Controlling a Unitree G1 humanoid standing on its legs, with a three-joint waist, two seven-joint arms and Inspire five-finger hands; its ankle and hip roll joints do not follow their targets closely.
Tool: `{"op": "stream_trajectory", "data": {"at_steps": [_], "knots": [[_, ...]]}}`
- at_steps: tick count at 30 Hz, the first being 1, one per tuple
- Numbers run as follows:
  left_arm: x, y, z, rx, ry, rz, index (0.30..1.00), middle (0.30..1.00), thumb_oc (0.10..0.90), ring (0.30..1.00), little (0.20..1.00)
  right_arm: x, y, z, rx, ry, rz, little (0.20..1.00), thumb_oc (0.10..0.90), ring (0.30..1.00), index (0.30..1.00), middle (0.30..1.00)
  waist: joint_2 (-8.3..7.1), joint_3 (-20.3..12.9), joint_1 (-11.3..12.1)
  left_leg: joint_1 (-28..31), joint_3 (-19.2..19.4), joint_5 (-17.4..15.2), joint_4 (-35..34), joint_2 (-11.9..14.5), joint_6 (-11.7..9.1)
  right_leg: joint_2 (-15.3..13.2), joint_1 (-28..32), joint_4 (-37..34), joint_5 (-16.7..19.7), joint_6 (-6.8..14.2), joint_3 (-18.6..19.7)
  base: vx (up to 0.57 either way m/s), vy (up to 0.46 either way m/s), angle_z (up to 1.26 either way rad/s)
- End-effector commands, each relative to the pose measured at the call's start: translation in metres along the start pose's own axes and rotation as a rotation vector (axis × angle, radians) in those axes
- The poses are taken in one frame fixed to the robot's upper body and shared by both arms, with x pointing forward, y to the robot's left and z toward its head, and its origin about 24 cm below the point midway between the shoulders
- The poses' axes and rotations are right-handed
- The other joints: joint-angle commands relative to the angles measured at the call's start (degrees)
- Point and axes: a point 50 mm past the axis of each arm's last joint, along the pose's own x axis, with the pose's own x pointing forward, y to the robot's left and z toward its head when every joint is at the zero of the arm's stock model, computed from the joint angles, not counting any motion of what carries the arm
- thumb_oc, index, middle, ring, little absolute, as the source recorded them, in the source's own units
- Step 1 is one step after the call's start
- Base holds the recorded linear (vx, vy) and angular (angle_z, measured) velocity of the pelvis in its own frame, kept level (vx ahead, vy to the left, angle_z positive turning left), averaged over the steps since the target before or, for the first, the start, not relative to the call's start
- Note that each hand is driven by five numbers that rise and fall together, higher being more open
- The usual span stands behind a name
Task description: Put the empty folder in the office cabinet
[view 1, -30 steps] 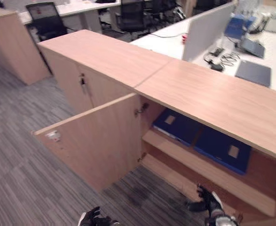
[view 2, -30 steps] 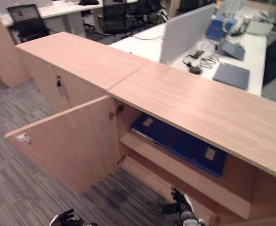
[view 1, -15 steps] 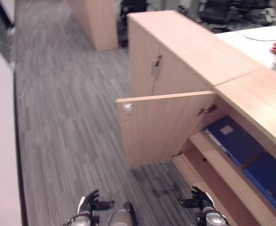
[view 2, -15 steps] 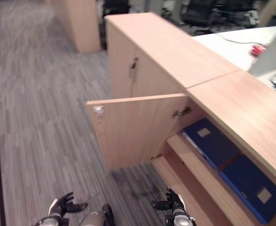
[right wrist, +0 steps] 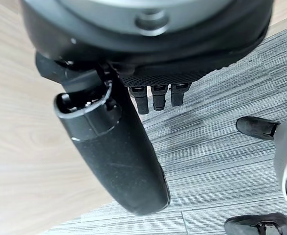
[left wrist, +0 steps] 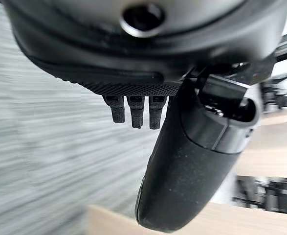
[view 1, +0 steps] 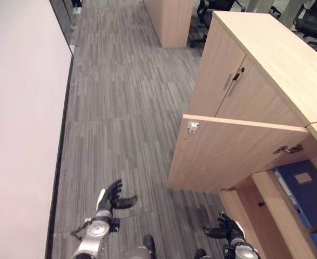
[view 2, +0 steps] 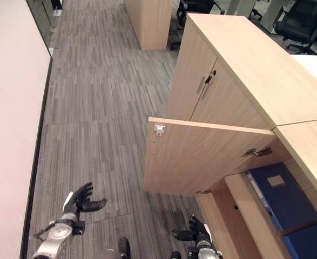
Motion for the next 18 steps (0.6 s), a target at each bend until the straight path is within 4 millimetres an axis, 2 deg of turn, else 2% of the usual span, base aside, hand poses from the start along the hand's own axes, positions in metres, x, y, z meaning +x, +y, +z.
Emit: {"op": "stream_trajectory", "data": {"at_steps": [1,3,4,5,6,10,12,13,14,15,17,18], "knots": [[0.019,-0.004,0.061,0.003,-0.246,0.013,0.9,0.9,0.8,0.9,0.9,-0.001,-0.024,0.009,-0.064,-0.072,-0.041,0.9,0.8,0.9,0.9,0.9,3.02,-4.51,-1.12,3.75,0.07,1.62,-4.73,6.85,-8.49,1.11,-1.02,2.48,-6.44,2.85,-0.47,0.04,-0.021,-0.26],[0.026,0.001,0.078,0.026,-0.285,0.028,0.9,0.9,0.8,0.9,0.9,-0.002,-0.024,0.004,-0.079,-0.055,-0.032,0.9,0.8,0.9,0.9,0.9,3.1,-4.96,-1.77,4.31,0.62,1.57,-4.83,6.91,-8.62,1.21,-0.72,2.21,-6.33,2.88,-0.23,0.03,-0.016,-0.27],[0.026,0.001,0.079,0.026,-0.285,0.029,0.9,0.9,0.8,0.9,0.9,-0.002,-0.024,0.004,-0.078,-0.056,-0.032,0.9,0.8,0.9,0.9,0.9,3.08,-4.89,-1.74,4.34,0.64,1.57,-4.83,6.92,-8.63,1.21,-0.7,2.19,-6.32,2.88,-0.21,0.03,-0.014,-0.1],[0.033,0.006,0.095,0.049,-0.315,0.046,0.9,0.9,0.8,0.9,0.9,-0.004,-0.025,0.0,-0.088,-0.045,-0.022,0.9,0.8,0.9,0.9,0.9,3.29,-5.33,-2.66,4.9,1.01,1.52,-4.91,6.97,-8.76,1.26,-0.67,2.29,-6.28,2.91,0.12,0.02,-0.008,-0.09],[0.033,0.006,0.096,0.049,-0.316,0.046,0.9,0.9,0.8,0.9,0.9,-0.004,-0.025,0.0,-0.087,-0.045,-0.022,0.9,0.8,0.9,0.9,0.9,3.28,-5.24,-2.61,4.92,1.03,1.51,-4.91,6.97,-8.77,1.26,-0.66,2.3,-6.29,2.91,0.13,0.02,-0.013,-0.1],[0.045,0.016,0.133,0.111,-0.379,0.073,0.9,0.9,0.8,0.9,0.9,-0.006,-0.027,-0.006,-0.101,-0.029,-0.011,0.9,0.8,0.9,0.9,0.9,3.73,-5.89,-4.47,5.79,2.0,1.4,-5.11,7.09,-8.97,1.34,-0.57,2.67,-6.3,2.96,0.75,0.02,-0.001,-0.18],[0.051,0.017,0.16,0.141,-0.423,0.076,0.9,0.9,0.8,0.9,0.9,-0.007,-0.028,-0.01,-0.101,-0.016,-0.005,0.9,0.8,0.9,0.9,0.9,4.06,-6.39,-5.85,6.3,2.69,1.33,-5.2,7.14,-9.06,1.35,-0.81,2.82,-6.14,3.03,1.24,0.0,0.001,-0.04],[0.051,0.017,0.16,0.141,-0.424,0.076,0.9,0.9,0.8,0.9,0.9,-0.007,-0.028,-0.01,-0.1,-0.017,-0.005,0.9,0.8,0.9,0.9,0.9,4.04,-6.33,-5.8,6.3,2.71,1.32,-5.2,7.14,-9.06,1.36,-0.82,2.83,-6.14,3.03,1.26,0.0,0.0,0.0],[0.054,0.017,0.181,0.162,-0.461,0.076,0.9,0.9,0.8,0.9,0.9,-0.007,-0.027,-0.009,-0.108,-0.021,0.004,0.9,0.8,0.9,0.9,0.9,4.3,-6.67,-6.9,6.69,3.27,1.33,-5.27,7.2,-9.12,1.39,-1.1,2.93,-6.02,3.16,1.72,0.01,0.001,-0.07],[0.054,0.017,0.182,0.162,-0.463,0.075,0.9,0.9,0.8,0.9,0.9,-0.007,-0.027,-0.009,-0.107,-0.022,0.004,0.9,0.8,0.9,0.9,0.9,4.28,-6.6,-6.84,6.7,3.29,1.32,-5.26,7.2,-9.12,1.39,-1.11,2.94,-6.02,3.16,1.74,0.0,0.003,-0.2],[0.056,0.013,0.203,0.188,-0.501,0.062,0.9,0.9,0.8,0.9,0.9,-0.007,-0.027,-0.007,-0.104,-0.025,0.006,0.9,0.8,0.9,0.9,0.9,4.61,-6.92,-8.18,6.99,4.0,1.3,-5.36,7.23,-9.09,1.34,-1.54,3.27,-5.84,3.32,2.36,-0.01,0.012,-0.22],[0.056,0.013,0.204,0.188,-0.502,0.062,0.9,0.9,0.8,0.9,0.9,-0.006,-0.027,-0.007,-0.103,-0.026,0.006,0.9,0.8,0.9,0.9,0.9,4.59,-6.87,-8.1,6.98,4.04,1.29,-5.35,7.23,-9.08,1.34,-1.59,3.31,-5.84,3.32,2.41,0.0,0.018,-0.11]]}}
